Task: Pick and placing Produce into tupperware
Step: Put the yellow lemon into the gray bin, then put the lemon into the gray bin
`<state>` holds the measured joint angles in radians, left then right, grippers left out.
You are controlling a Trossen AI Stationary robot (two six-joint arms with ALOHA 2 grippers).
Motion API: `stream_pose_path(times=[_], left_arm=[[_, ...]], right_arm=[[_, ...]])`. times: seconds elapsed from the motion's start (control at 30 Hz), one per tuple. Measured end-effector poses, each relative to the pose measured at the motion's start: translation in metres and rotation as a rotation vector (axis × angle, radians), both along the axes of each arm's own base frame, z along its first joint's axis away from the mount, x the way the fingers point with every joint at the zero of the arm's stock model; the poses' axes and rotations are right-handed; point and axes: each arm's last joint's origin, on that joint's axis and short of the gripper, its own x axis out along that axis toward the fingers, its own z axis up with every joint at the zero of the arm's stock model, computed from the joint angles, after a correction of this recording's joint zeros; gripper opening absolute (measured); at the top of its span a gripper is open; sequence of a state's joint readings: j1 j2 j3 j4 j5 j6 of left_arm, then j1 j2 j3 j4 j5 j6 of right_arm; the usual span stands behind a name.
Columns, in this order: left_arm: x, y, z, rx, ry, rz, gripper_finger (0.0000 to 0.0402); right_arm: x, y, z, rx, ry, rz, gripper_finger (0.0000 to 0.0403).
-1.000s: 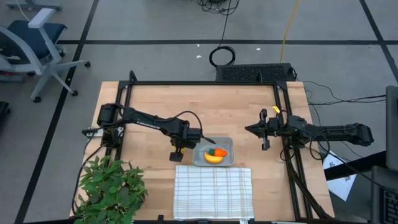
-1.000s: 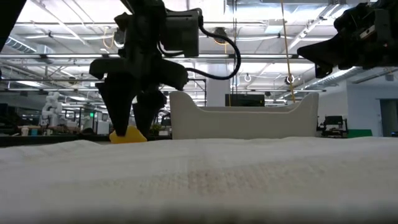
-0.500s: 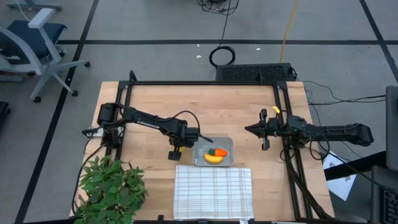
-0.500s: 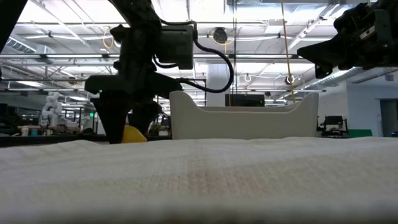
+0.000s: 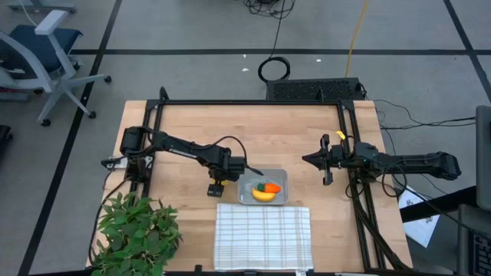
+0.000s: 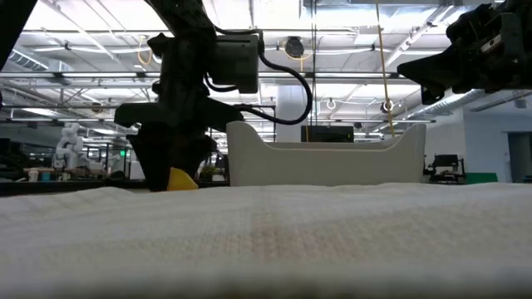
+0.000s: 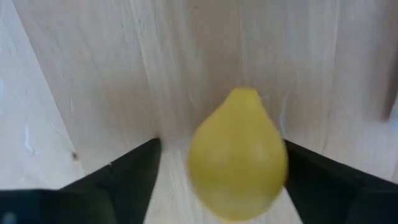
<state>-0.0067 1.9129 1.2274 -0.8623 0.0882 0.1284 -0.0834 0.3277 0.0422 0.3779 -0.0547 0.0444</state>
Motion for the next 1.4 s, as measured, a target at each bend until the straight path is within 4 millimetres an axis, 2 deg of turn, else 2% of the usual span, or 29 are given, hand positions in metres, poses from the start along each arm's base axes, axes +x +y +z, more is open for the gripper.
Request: stream_pose_path(times=[0.23, 0.33, 0.47, 0.6, 0.73, 0.97, 1.13, 1.27, 1.4], left_arm=[[-0.001, 0.000, 0.000, 0.003, 0.006, -0.002, 0.0206], [-0.001, -0.001, 0.000, 0.003, 0.009, -0.011, 0.0182], [-0.003, 0.000, 0.000, 0.007, 0.026, -0.017, 0.0183], [-0.007, 0.001, 0.005, 0.026, 0.050, -0.031, 0.0219], [-0.006, 0.001, 0.022, 0.048, 0.024, -0.046, 0.0234], [-0.006, 0.005, 0.055, 0.071, -0.043, -0.037, 0.0187], [-0.005, 0.006, 0.062, 0.057, -0.094, -0.020, 0.0153], [-0.002, 0.011, 0.064, 0.120, -0.136, 0.018, 0.0152], [-0.002, 0.022, 0.064, 0.135, -0.134, 0.072, 0.0180]], right_arm=[[0.000, 0.000, 0.000, 0.000, 0.000, 0.000, 0.0000], [0.000, 0.000, 0.000, 0.000, -0.002, 0.000, 0.0000], [0.000, 0.000, 0.000, 0.000, -0.003, 0.000, 0.0000], [0.000, 0.000, 0.000, 0.000, -0.003, 0.000, 0.0000], [0.000, 0.000, 0.001, -0.001, -0.006, 0.000, 0.0000], [0.000, 0.000, 0.000, 0.002, -0.003, 0.000, 0.0000], [0.000, 0.000, 0.000, 0.007, 0.002, 0.000, 0.0000], [0.000, 0.000, 0.000, 0.007, 0.003, 0.000, 0.0000], [0.001, 0.000, 0.000, 0.013, 0.005, 0.001, 0.0000]])
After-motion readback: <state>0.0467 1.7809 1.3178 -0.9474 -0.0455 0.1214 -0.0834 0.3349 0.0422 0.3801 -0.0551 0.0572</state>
